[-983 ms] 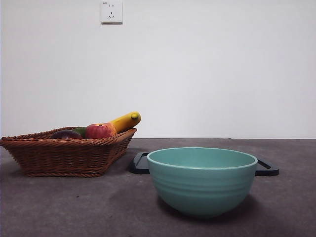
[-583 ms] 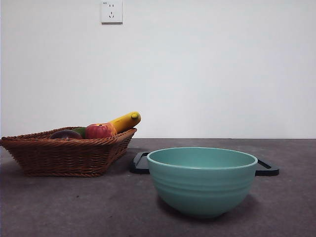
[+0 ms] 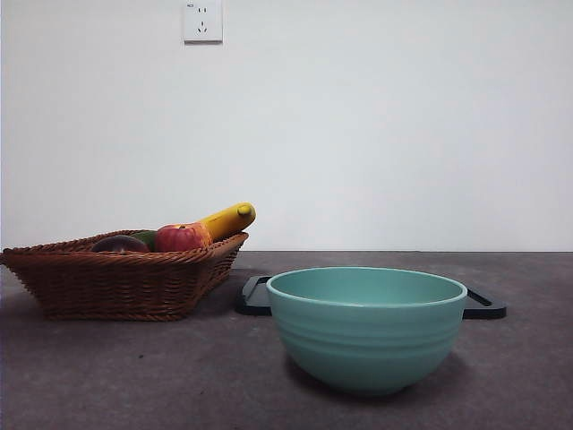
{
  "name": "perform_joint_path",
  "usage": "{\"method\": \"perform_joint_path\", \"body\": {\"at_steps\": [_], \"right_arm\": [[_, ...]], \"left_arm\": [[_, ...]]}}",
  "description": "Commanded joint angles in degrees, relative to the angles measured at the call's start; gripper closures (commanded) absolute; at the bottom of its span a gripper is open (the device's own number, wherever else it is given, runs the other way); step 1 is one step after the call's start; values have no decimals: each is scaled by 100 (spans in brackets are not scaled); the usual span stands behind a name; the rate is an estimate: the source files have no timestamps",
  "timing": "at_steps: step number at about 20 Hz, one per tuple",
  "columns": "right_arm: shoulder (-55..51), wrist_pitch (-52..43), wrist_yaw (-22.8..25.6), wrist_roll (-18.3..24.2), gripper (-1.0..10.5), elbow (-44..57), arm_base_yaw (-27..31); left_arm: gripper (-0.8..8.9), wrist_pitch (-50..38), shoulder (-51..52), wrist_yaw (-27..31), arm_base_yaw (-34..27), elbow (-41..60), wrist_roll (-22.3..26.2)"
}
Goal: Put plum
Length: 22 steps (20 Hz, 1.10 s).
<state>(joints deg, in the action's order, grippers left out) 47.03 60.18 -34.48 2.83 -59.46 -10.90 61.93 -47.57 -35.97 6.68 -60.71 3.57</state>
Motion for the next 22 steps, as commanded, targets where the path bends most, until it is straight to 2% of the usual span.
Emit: {"method": "perform_joint_path", "body": {"at_steps": [1, 2, 3, 6, 7, 8, 16, 22], "right_arm": [[46, -17, -4, 83, 941, -114, -28], [46, -17, -4, 81, 934, -114, -28], [46, -17, -4, 76, 880, -114, -28], [48, -17, -4, 50, 589, -114, -28], [48, -17, -7, 31, 555, -114, -28], [48, -17, -4, 20, 553, -114, -28], [48, -17, -7, 11, 554, -114, -28], [48, -52, -7, -70, 554, -114, -28]], "left_arm": [[802, -22, -35, -26, 20, -133, 85], [775, -22, -35, -26, 20, -133, 85], [716, -22, -35, -24, 20, -133, 83], [384, -24, -35, -20, 20, -133, 63], [315, -24, -35, -20, 20, -133, 39], [285, -24, -35, -20, 20, -133, 22], [286, -101, -103, 90, 22, -136, -31], [308, -643, -754, 778, 334, -356, -286]]}}
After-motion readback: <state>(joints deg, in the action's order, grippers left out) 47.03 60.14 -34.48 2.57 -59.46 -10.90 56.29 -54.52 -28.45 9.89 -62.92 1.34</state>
